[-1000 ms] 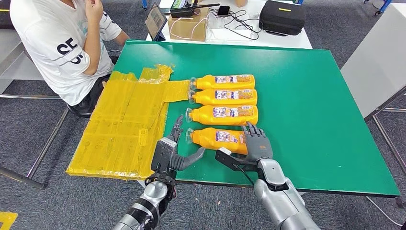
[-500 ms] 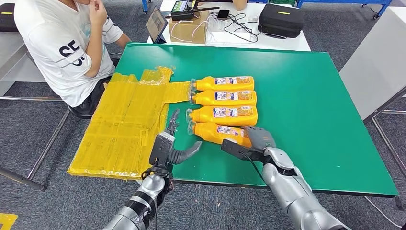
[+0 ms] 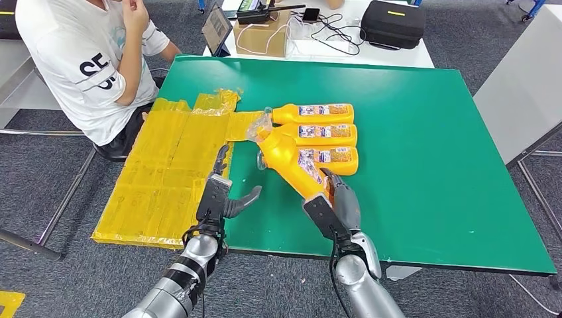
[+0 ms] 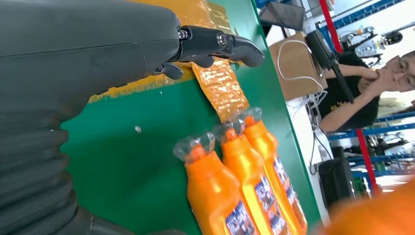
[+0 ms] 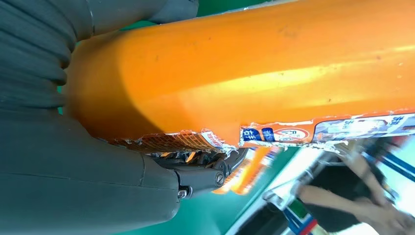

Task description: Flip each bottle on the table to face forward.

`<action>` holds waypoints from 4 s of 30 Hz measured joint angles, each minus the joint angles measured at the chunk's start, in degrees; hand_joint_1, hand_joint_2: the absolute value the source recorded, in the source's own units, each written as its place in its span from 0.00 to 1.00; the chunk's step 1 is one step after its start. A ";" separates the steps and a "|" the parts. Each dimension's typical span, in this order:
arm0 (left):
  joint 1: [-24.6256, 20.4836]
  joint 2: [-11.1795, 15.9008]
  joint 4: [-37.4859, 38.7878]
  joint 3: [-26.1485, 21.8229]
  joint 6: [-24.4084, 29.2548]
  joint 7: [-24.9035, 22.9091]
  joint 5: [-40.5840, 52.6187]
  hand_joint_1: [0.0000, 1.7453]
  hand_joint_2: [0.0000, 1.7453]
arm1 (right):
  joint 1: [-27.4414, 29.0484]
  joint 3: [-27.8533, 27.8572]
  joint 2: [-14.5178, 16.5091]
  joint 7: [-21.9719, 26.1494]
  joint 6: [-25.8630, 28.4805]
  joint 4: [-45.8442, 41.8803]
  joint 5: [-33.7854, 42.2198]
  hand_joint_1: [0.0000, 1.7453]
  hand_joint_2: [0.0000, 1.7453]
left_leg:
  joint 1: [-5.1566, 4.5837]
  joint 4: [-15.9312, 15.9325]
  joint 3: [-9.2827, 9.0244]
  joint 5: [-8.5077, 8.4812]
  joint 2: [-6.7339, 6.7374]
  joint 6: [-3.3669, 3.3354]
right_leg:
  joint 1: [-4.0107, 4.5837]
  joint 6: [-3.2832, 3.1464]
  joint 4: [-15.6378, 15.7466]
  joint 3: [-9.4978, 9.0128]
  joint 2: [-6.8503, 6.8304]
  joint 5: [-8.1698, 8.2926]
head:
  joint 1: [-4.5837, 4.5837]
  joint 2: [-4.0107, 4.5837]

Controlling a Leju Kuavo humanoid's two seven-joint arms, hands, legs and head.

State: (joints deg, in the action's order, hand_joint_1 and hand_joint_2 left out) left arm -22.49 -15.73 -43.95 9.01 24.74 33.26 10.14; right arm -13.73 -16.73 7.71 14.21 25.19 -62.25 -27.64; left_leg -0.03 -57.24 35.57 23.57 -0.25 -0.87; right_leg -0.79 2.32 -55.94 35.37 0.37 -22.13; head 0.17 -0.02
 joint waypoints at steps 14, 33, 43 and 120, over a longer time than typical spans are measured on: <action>-0.02 0.86 -1.23 -0.67 -19.51 -4.90 -10.17 0.00 1.00 | -0.72 -0.30 3.15 2.74 -1.83 -0.91 4.10 1.00 1.00 | -0.01 0.00 0.10 0.00 0.01 0.01 | 0.00 0.00 0.00 0.09 0.00 0.00 | -0.01 0.01; 1.71 1.44 -7.73 2.54 -29.19 -8.05 -18.68 0.00 1.00 | -5.22 -3.90 4.76 4.04 -4.55 9.61 3.29 1.00 1.00 | 0.00 0.00 0.16 0.01 -0.01 0.01 | 0.00 0.00 0.00 0.14 -0.01 0.00 | -0.02 0.01; 2.02 1.57 -8.54 3.14 -26.36 -7.57 -17.90 0.00 1.00 | -5.49 -6.27 6.56 3.30 -5.43 12.95 2.33 1.00 1.00 | 0.02 0.00 0.19 0.00 -0.02 0.02 | 0.01 0.00 -0.01 0.18 -0.02 -0.01 | -0.02 0.01; -15.50 27.06 21.61 0.48 -3.21 -15.54 51.21 1.00 1.00 | -3.74 5.61 1.09 7.51 -5.65 -3.36 14.56 0.00 1.00 | 0.07 0.00 0.20 -0.06 0.07 0.11 | 0.04 -0.03 -0.16 0.32 0.01 0.02 | -0.02 0.01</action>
State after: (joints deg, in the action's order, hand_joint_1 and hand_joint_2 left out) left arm -37.99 11.33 -22.34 9.49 21.52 17.72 61.35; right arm -17.48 -11.13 8.79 21.72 19.54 -65.62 -13.08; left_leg 0.04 -57.23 35.77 23.51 -0.19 -0.76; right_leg -0.75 2.30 -56.10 35.69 0.38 -22.10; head 0.15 -0.01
